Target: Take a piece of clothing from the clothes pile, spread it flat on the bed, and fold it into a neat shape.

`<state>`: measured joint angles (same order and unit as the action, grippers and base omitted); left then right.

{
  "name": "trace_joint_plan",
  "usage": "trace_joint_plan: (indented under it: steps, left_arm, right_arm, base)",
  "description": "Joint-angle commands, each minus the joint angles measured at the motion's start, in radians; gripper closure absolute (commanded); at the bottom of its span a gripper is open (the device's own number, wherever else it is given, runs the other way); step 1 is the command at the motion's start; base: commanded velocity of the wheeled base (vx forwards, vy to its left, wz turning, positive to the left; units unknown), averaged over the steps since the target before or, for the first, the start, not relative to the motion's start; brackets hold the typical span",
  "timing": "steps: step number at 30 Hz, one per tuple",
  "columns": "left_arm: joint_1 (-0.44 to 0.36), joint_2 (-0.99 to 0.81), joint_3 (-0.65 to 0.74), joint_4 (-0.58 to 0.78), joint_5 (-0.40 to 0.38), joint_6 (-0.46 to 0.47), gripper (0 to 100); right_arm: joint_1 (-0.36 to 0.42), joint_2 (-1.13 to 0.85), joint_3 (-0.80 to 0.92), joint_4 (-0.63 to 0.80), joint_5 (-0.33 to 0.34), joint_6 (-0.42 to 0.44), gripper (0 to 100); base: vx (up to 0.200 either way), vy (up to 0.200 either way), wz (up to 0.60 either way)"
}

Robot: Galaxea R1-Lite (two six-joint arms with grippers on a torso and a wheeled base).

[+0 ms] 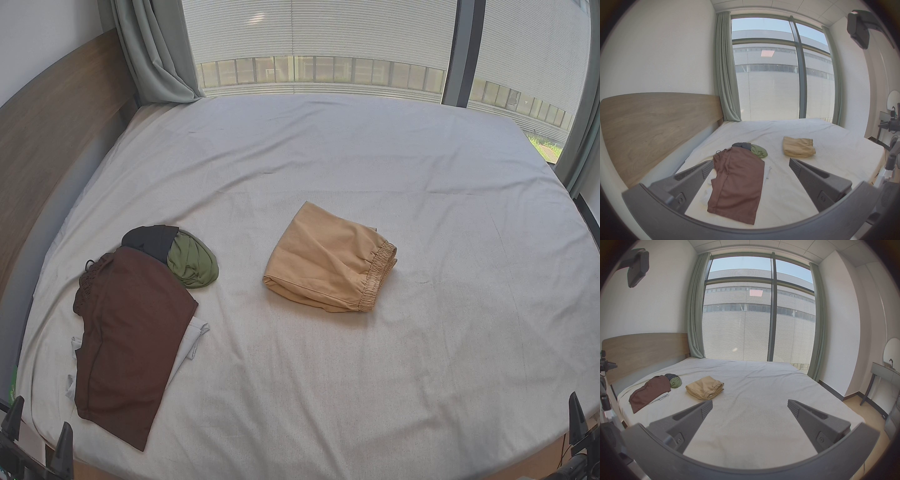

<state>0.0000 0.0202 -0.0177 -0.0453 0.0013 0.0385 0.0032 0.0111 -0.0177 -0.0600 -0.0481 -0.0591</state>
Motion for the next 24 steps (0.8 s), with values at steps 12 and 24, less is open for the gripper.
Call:
trace_joint_plan:
  steps: [12, 24]
  left_arm:
    - [-0.003, -0.019, 0.018, 0.045, 0.023, -0.026, 0]
    - [-0.003, -0.019, 0.016, 0.045, 0.025, -0.029, 0]
  right_arm:
    - [0.0, 0.001, 0.016, 0.063, 0.024, 0.068, 0]
    - [0.0, 0.0, 0.016, 0.058, 0.028, 0.073, 0]
  base:
    - [0.0, 0.0, 0.0]
    - [0.0, 0.0, 0.0]
